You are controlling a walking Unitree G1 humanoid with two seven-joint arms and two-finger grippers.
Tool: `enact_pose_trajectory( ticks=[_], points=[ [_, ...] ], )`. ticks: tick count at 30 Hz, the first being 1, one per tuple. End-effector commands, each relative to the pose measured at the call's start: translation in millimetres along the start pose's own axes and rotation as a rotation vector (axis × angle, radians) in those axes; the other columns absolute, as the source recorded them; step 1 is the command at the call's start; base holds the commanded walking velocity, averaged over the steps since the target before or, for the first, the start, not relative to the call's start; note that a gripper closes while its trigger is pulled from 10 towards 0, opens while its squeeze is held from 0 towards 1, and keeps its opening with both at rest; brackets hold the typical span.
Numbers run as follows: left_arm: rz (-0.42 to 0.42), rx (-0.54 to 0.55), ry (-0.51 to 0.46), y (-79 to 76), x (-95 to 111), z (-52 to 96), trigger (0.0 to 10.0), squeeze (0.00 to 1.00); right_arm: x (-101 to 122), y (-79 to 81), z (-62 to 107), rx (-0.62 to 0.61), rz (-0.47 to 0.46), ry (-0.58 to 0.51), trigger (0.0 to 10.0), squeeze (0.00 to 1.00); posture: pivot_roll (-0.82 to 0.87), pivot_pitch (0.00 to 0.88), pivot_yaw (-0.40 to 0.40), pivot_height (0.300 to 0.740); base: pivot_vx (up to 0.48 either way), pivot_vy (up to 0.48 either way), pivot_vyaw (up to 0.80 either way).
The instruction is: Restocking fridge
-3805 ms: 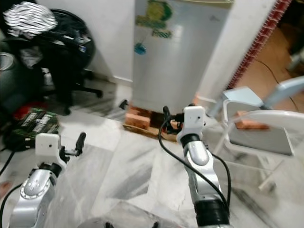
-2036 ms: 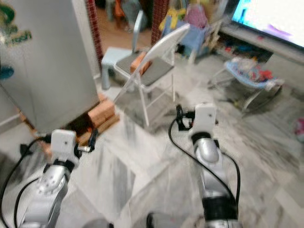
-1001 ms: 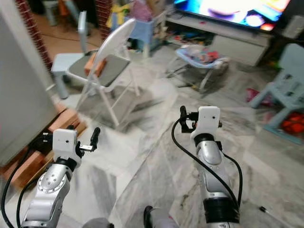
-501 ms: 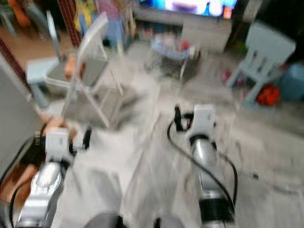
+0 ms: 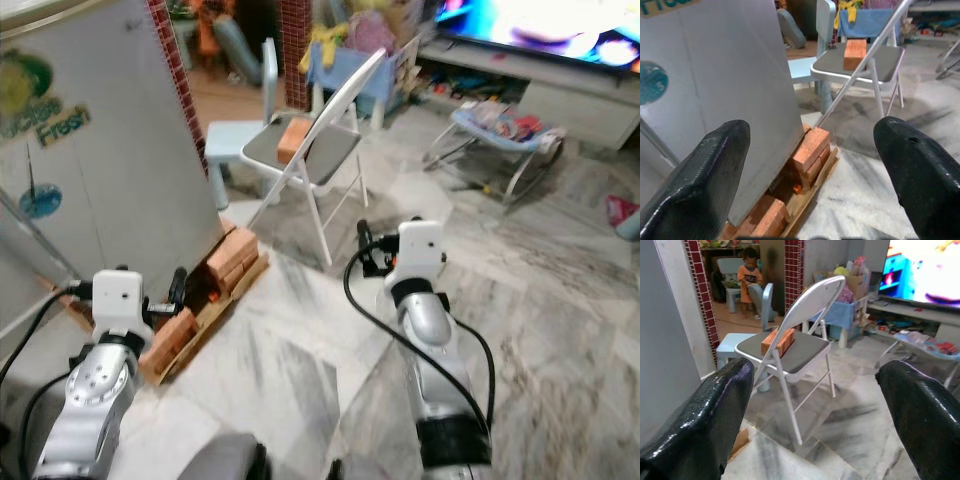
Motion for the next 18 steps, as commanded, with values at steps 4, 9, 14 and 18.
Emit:
enact_pose_trajectory(
  ticks=[4, 9, 14, 18],
  points=[
    [-0.033, -0.003, -0.02, 6.6, 6.4, -2.1, 10.0, 0.0, 7.8, 2.3, -5.1, -0.001, -0.007, -0.027, 10.0, 0.0, 0.13, 0.047, -0.026, 0.74, 0.0, 0.465, 0.0],
    [-0.052, -0.037, -0.021, 8.5, 7.4, -0.8, 10.0, 0.0, 7.4, 1.5, -5.4, -0.009, -0.007, -0.025, 10.0, 0.0, 0.13, 0.046, -0.027, 0.74, 0.259, 0.364, 0.0],
    [-0.022, -0.039, -0.012, 8.1, 5.3, 0.2, 10.0, 0.0, 6.0, 1.0, -5.1, -0.01, -0.007, -0.022, 10.0, 0.0, 0.13, 0.044, -0.032, 0.74, 0.412, 0.245, 0.0],
    [-0.01, -0.04, -0.013, 6.9, 4.4, 0.5, 10.0, 0.0, 5.3, 4.5, -5.5, 0.001, -0.01, -0.019, 10.0, 0.0, 0.13, 0.039, -0.032, 0.74, 0.34, 0.336, 0.0]
  ],
)
Point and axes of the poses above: a point about 5 cm out from each wrist's last joint towards the gripper, its own z axis pointing back from the gripper into the wrist, its own x axis along the axis of the wrist's last joint, y = z × x, the point moved 2 cm from there along -z, pointing out of the wrist towards the gripper, and after that the axes turned 7 degrees about z, right-handed, at the moved point
